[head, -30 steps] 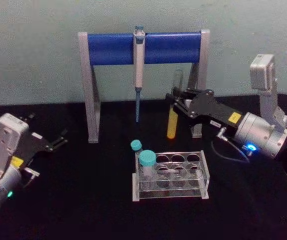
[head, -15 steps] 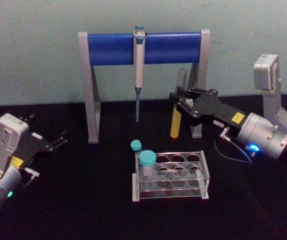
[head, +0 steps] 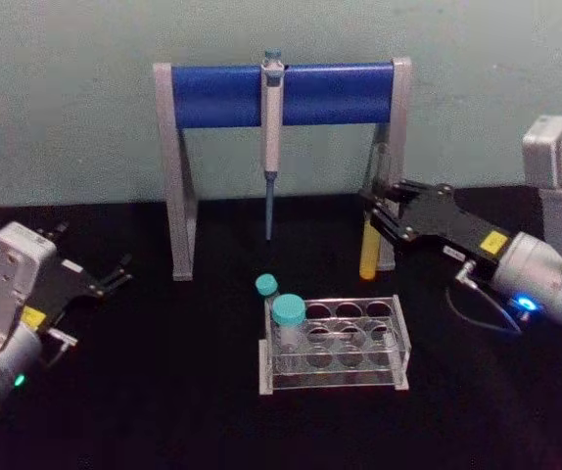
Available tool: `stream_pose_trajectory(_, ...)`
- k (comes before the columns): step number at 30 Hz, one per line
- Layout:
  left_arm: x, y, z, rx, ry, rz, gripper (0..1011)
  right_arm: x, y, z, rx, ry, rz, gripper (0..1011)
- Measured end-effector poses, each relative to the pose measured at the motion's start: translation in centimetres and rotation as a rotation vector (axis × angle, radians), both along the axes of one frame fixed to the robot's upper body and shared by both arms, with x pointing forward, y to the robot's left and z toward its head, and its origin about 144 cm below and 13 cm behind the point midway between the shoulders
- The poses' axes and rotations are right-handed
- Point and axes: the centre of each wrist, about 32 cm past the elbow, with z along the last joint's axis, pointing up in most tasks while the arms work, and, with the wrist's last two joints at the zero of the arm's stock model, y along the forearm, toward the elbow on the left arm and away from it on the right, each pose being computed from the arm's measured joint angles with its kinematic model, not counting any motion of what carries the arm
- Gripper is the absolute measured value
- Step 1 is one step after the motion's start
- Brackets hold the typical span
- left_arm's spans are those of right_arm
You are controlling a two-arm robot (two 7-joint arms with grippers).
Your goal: Pick up the test tube from the test tube rack, shake it, then place it back into the test tube rack.
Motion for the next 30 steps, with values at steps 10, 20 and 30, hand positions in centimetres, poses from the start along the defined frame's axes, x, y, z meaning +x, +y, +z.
stream_pose_trajectory(10,0.0,0.0,0.0,0.000,0.000,0.000,1010,-2.1,0.4,0.0,0.005,0.037,0.062,230)
stream_pose_trajectory(20,0.0,0.0,0.0,0.000,0.000,0.000,1009,0.0,2.5,-0.3,0.036,0.037,0.151,230)
stream_pose_trajectory(30,0.0,0.0,0.0,0.000,0.000,0.000,1010,2.5,2.4,-0.2,0.031,0.023,0.112,232)
